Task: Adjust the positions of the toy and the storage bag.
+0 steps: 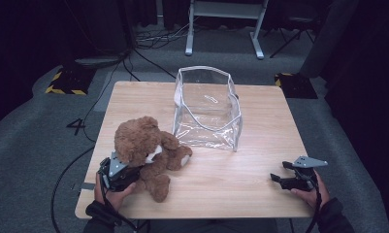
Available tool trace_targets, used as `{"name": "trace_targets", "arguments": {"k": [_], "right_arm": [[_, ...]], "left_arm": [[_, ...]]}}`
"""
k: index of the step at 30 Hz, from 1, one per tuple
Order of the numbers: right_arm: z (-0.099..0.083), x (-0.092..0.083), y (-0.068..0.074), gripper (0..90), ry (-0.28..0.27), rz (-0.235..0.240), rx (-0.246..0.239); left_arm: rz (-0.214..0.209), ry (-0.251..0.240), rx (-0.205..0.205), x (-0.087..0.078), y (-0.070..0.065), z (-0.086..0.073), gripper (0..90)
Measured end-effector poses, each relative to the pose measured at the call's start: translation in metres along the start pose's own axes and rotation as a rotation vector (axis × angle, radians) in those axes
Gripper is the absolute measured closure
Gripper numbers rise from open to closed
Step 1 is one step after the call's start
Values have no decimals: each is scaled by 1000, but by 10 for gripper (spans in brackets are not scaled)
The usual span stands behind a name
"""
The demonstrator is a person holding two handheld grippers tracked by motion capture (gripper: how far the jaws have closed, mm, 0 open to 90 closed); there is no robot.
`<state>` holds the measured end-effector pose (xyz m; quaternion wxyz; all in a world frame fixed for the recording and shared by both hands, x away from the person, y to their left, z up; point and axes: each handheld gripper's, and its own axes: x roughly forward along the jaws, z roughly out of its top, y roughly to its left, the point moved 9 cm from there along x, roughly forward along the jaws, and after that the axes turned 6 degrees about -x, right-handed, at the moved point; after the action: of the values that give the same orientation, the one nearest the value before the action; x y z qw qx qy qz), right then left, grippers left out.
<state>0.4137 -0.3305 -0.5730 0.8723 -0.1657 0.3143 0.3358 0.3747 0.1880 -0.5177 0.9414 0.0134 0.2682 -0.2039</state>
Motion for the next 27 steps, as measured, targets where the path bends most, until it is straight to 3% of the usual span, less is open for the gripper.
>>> {"name": "trace_targets", "arguments": {"k": [3,7,9,11,13,15,16,20,27], "right_arm": [[9,-2,-4,201,-27,-10,38],[40,-10,-1,215,-89,-8,19],[64,-17,1,231,-129,20,-10],[90,-25,1,231,-183,62,-7],[117,-29,1,231,-216,68,-20],[139,-32,1,238,-222,53,-38],[159,-33,3,247,-230,45,-48],[202,-31,8,294,-239,15,-68],[252,-17,25,298,-250,16,-98]], "left_arm": [[40,-16,-49,-5,17,-2,566],[57,-25,-85,-6,28,-2,566],[46,-28,-104,-4,30,0,565],[56,-33,-104,0,31,3,566],[66,-34,-91,2,32,4,566],[76,-36,-77,6,34,7,566],[79,-39,-81,7,34,7,566],[90,-48,-103,13,39,10,567],[115,-50,-83,25,42,17,566]]}}
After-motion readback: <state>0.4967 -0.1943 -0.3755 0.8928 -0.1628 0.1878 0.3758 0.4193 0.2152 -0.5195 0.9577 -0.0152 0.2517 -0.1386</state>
